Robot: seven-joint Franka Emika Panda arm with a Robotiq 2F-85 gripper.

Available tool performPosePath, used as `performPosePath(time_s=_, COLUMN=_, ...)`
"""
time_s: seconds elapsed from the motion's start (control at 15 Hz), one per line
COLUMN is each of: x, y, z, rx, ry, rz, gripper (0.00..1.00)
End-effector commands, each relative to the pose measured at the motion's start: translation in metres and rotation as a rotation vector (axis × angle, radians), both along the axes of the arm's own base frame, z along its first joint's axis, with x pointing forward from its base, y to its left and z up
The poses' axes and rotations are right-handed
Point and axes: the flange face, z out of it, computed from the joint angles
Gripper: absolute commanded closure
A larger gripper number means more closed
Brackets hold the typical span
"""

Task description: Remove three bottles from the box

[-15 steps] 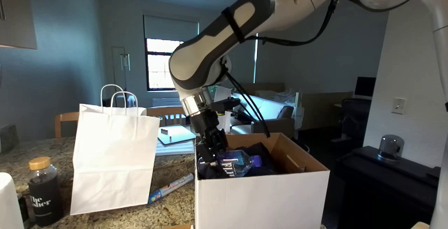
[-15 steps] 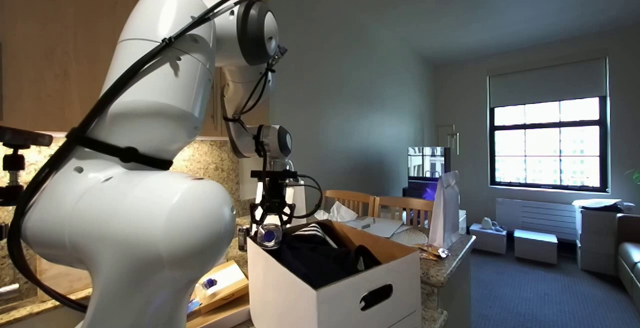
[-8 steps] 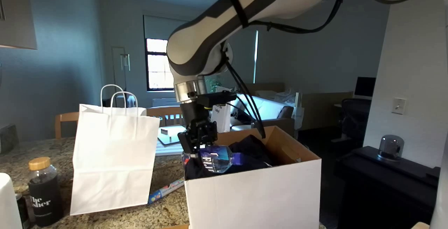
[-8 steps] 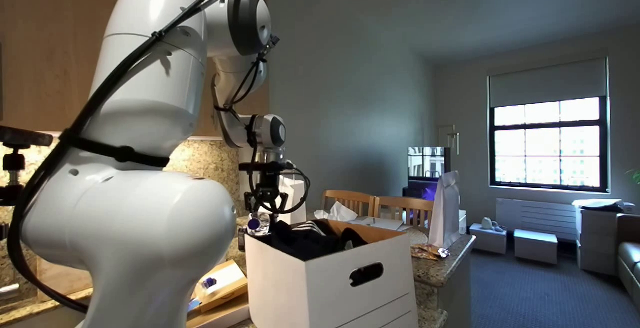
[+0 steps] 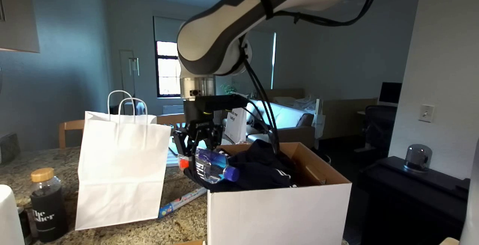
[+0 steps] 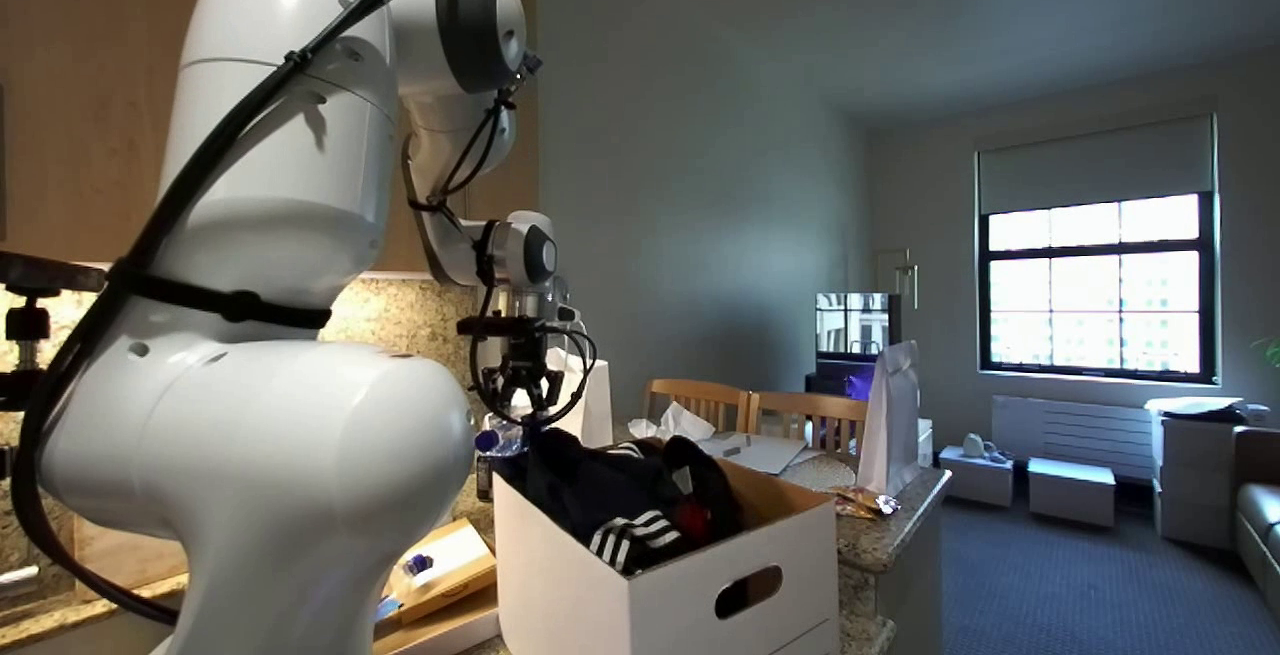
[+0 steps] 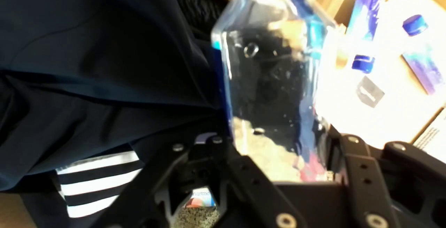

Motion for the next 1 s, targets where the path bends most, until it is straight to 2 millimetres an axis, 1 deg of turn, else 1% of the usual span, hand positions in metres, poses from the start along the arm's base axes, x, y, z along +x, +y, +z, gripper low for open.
performPosePath(time_s=0.0, x=-0.007, y=-0.005, z=0.016, rx=0.045, ry=-0.023, rz=-0.067, gripper=0.68)
performPosePath(time_s=0.2, x=-0.01, y=-0.009, z=0.028, rx=0.068, ry=-0.033, rz=-0.083, gripper=0.68)
performPosePath(time_s=0.4, x=-0.016, y=-0.021, z=0.043, rx=0.098, ry=-0.07, rz=-0.129, gripper=0.68)
performPosePath(time_s=0.53, x=-0.017, y=-0.026, z=0.046, rx=0.103, ry=-0.059, rz=-0.143, gripper=0.68)
performPosePath(time_s=0.6, x=-0.016, y=-0.027, z=0.045, rx=0.107, ry=-0.035, rz=-0.145, gripper=0.18)
performPosePath(time_s=0.67, x=-0.015, y=-0.029, z=0.043, rx=0.102, ry=-0.019, rz=-0.152, gripper=0.19)
performPosePath(time_s=0.73, x=-0.014, y=-0.032, z=0.039, rx=0.084, ry=-0.012, rz=-0.17, gripper=0.61)
performPosePath(time_s=0.8, x=-0.012, y=-0.034, z=0.034, rx=0.076, ry=0.004, rz=-0.177, gripper=0.58)
performPosePath(time_s=0.87, x=-0.01, y=-0.038, z=0.028, rx=0.072, ry=0.027, rz=-0.186, gripper=0.59)
performPosePath(time_s=0.93, x=-0.007, y=-0.042, z=0.022, rx=0.069, ry=0.053, rz=-0.198, gripper=0.62)
